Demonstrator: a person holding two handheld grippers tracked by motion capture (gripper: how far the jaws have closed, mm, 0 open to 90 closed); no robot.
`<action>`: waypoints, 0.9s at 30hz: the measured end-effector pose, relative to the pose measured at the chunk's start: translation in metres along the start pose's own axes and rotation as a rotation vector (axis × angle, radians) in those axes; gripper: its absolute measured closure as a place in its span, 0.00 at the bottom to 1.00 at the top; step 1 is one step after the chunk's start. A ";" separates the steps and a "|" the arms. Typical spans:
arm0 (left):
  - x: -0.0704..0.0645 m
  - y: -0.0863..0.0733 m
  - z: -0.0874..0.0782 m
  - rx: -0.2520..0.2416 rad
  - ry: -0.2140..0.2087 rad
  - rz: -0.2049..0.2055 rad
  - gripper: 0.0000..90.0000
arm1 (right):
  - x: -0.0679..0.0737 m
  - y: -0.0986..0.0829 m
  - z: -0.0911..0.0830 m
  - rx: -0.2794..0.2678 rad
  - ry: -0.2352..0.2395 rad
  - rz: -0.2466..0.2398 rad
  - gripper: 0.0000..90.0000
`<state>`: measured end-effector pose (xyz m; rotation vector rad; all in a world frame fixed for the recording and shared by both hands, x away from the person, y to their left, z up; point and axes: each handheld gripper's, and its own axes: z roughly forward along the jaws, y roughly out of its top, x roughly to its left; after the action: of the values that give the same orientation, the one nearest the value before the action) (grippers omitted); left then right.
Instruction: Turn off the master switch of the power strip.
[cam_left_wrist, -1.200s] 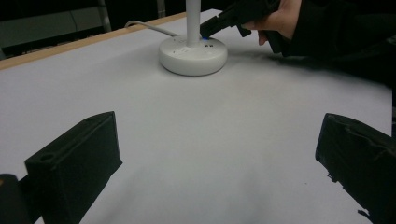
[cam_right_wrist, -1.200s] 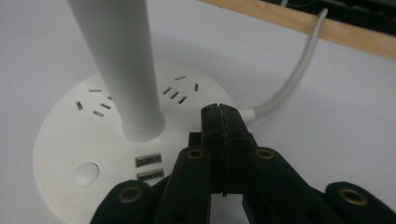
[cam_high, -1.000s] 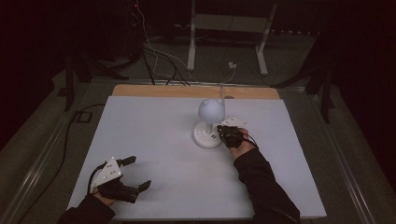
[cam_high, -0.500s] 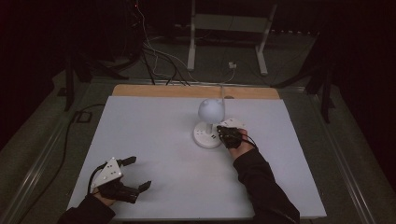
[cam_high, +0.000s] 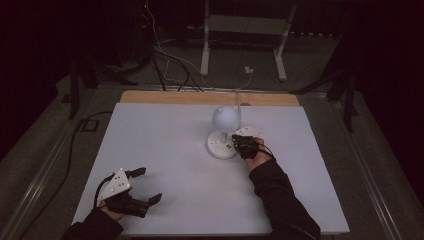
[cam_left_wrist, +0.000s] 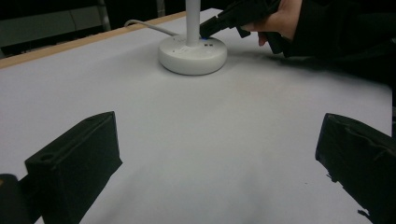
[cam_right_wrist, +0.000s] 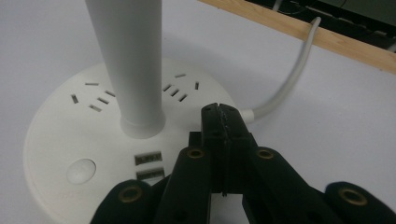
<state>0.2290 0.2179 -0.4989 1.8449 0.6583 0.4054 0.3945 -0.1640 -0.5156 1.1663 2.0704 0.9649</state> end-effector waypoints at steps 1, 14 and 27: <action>0.000 0.000 0.000 0.000 -0.001 0.001 0.00 | 0.000 0.000 0.000 0.000 0.000 0.000 1.00; -0.001 0.000 -0.001 -0.003 0.000 0.005 0.00 | -0.001 0.000 0.000 -0.004 0.009 0.003 1.00; 0.001 0.001 -0.002 -0.007 0.000 -0.001 0.00 | -0.009 0.010 -0.021 -0.103 0.055 0.033 0.61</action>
<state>0.2287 0.2193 -0.4978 1.8383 0.6569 0.4064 0.3880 -0.1749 -0.4944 1.1352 2.0245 1.1168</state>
